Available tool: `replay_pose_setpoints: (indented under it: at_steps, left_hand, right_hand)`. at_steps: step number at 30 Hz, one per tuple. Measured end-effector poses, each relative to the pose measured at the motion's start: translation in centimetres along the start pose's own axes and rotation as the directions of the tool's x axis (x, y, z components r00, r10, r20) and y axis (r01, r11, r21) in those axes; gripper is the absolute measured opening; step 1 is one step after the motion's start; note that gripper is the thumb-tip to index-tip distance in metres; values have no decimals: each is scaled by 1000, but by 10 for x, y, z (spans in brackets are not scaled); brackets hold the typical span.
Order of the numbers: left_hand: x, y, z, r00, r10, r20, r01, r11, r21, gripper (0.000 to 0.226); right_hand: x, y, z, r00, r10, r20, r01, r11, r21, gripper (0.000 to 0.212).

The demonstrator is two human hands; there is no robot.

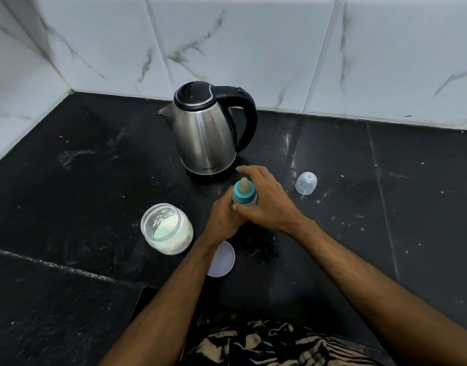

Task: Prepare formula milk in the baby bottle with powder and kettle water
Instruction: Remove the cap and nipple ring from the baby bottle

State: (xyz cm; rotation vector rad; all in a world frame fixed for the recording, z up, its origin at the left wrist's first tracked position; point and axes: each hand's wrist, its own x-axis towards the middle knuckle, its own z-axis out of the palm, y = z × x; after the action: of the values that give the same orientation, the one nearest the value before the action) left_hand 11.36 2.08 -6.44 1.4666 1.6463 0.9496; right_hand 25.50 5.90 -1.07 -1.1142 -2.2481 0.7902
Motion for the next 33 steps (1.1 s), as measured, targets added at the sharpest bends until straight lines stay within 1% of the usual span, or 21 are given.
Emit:
replay_pose_setpoints:
  at_steps: [2,4,5,8,11,13,15,17,21,23,25,28,31,33]
  left_hand:
    - [1,2,1,1000,2,10,-2,1000,4,58]
    - [2,3,1,1000,-4,19,4,1000,2,66]
    - [2,3,1,1000,-9,19,9,1000,1,67]
    - [1,0,1,1000,-18,11,18,1000,0,61]
    - [0,0,0,1000,-12,13,12,1000,7,58]
    - [0,2,0,1000,0,15,-1,1000,25,60]
    - [1,3,1,1000,-6,20,6,1000,14,64]
    - [1,3,1,1000,-11,21,11,1000,10,65]
    - [0,-1,-1,1000,-16,11,17,1000,-15,60]
    - [1,-1,-1,1000,-8,8,8,1000,-4,58]
    - [0,2,-1,1000,5,13,-5,1000,9,60]
    - [0,3,-1,1000,-4,30,4,1000,-16,64]
    - [0,0,-1,1000,-8,25,8,1000,-23,63]
    - [1,-1,-1,1000,-6,17,7,1000,-14,62]
  right_hand:
    - [1,1,3,998,41,-48,-41,999,-9,79]
    - [2,-1,4,993,62,-98,-64,998,-16,73]
    - [2,-1,4,993,58,-101,-59,998,-10,70]
    - [-1,-2,1,998,41,-41,-38,997,66,66]
    - [-1,0,0,999,31,-6,-30,994,106,78]
    - [-1,-1,2,997,64,-47,-60,995,84,83]
    - [0,-1,5,991,83,-106,-78,995,55,78]
    - [-1,-2,6,989,77,-123,-69,996,64,73]
    - [-3,-1,2,998,39,-58,-29,986,162,71]
    - [-4,-1,2,996,37,-84,-25,991,133,78]
    - [-4,-1,4,987,69,-145,-60,996,66,83]
    - [-4,-2,8,978,88,-189,-90,996,-1,75]
    - [-5,-2,9,985,67,-160,-64,998,28,67]
    - [-6,-2,7,992,36,-118,-28,997,75,69]
